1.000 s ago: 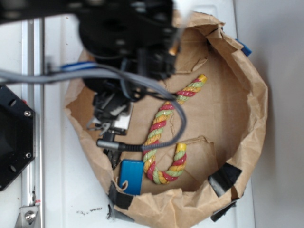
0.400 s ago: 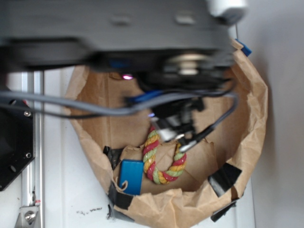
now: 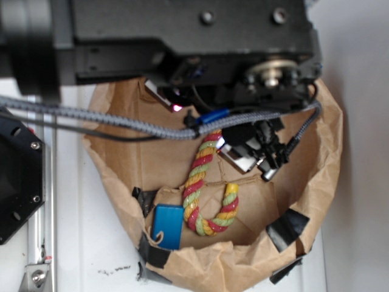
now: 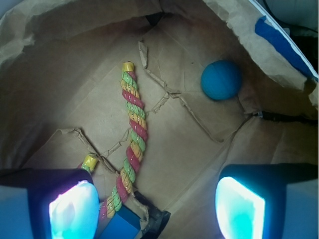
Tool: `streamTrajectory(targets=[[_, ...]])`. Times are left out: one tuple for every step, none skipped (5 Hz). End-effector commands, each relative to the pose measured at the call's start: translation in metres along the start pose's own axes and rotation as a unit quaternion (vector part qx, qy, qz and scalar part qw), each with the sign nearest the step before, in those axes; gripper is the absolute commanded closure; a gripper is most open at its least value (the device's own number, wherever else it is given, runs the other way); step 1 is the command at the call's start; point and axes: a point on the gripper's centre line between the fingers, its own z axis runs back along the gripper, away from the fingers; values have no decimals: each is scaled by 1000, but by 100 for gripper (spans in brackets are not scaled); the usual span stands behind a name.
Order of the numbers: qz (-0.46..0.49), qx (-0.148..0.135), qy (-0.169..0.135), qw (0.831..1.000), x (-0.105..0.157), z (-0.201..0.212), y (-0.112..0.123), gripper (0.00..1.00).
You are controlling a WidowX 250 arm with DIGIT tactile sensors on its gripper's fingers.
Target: Grab the blue ball.
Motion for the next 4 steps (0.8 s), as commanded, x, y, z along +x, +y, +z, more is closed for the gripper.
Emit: streamTrajectory(targets=[[12,-12,-14,1000,9,10,-3,0],[39,20,-66,997,9,13,-7,0],[94,13,-123,988,1,20,-11,0],[158,6,-115,981,6,20,-8,0]])
